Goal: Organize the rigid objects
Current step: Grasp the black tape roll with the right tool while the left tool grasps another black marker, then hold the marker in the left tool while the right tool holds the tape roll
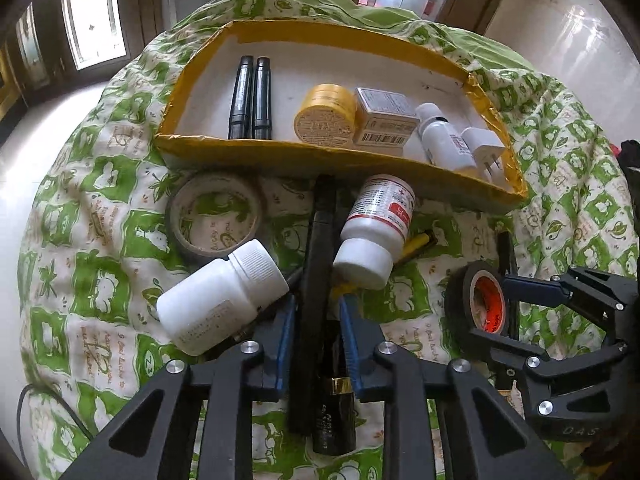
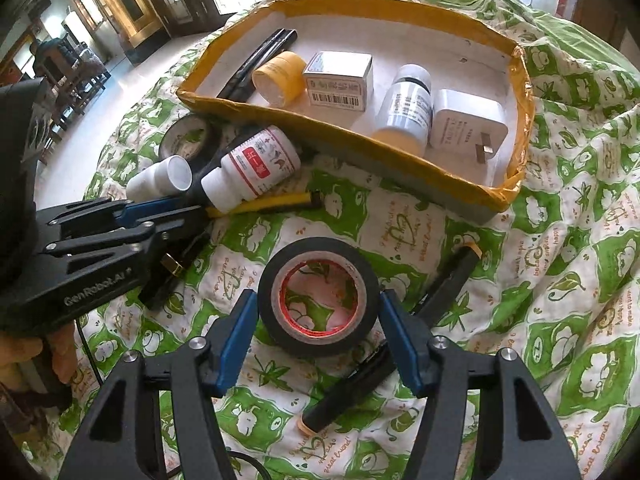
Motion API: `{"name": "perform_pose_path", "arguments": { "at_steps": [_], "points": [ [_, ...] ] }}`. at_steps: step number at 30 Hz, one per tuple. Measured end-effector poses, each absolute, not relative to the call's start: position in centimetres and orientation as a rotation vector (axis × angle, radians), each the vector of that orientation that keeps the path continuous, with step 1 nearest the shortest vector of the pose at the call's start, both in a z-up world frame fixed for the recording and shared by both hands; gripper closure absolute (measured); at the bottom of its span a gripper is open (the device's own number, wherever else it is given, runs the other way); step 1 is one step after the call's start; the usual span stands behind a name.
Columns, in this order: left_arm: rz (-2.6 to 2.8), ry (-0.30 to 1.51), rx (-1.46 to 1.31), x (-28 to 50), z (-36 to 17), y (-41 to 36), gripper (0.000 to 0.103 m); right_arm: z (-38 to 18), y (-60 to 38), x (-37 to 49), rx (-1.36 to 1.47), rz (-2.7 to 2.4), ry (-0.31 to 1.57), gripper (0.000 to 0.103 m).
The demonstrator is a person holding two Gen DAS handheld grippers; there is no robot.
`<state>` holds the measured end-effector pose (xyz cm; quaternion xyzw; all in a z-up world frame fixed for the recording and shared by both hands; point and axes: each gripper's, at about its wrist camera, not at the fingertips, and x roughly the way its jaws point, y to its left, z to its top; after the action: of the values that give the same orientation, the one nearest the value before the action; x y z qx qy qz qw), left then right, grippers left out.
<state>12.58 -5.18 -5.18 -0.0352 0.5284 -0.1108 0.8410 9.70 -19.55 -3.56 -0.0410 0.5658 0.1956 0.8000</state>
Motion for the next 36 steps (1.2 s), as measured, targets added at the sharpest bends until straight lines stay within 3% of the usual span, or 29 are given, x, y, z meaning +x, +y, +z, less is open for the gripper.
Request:
{"name": "perform_pose_path", "arguments": {
  "at_steps": [14, 26, 36],
  "points": [
    [-0.223, 1.173, -0.132, 10.4, -5.0, -4.3, 0.089, -4.0, -19.3, 9.9, -0.089, 0.423, 1.223, 0.042],
    [-0.204, 1.160, -0.145, 12.2, -5.6, -5.2, 0.085, -4.7, -18.9, 10.1, -0.094, 0.416, 1.241, 0.042],
    [-0.225, 1.092, -0.241, 10.3, -4.2, -3.1, 0.089, -3.9, -19.7, 10.3, -0.016, 0.425, 1.209, 0.042]
  ]
}}
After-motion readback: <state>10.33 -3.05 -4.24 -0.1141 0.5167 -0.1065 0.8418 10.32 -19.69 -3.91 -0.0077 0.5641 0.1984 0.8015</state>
